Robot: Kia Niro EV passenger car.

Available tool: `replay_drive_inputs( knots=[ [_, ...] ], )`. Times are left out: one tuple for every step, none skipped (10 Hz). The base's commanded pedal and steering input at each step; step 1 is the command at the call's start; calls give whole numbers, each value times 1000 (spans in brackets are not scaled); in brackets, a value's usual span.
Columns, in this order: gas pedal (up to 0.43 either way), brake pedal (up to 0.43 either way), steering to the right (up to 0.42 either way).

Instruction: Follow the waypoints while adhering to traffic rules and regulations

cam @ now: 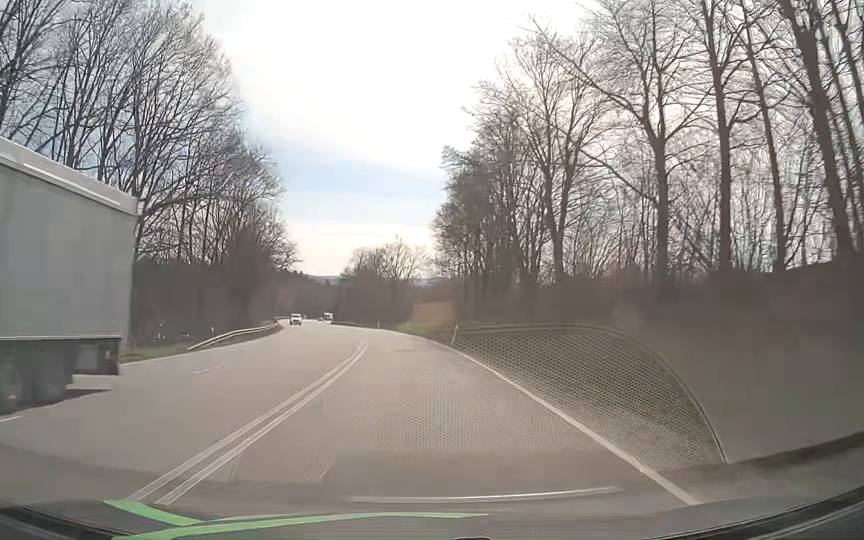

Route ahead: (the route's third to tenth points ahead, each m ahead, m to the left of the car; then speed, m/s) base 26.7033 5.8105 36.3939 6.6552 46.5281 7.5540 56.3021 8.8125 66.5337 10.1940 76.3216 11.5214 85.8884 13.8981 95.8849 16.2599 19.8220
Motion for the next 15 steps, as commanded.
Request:
replay_drive_inputs(
  knots=[
    [0, 0, -12],
    [0, 0, -13],
    [0, 0, -12],
    [0, 0, -13],
    [0, 0, -13],
    [0, 0, -14],
    [0, 0, -14],
    [0, 0, -14],
    [0, 0, -14],
    [0, 0, -14],
    [0, 0, -14],
    [0, 0, -14],
    [0, 0, -15],
    [0, 0, -14],
    [0, 0, -15]
  ],
)
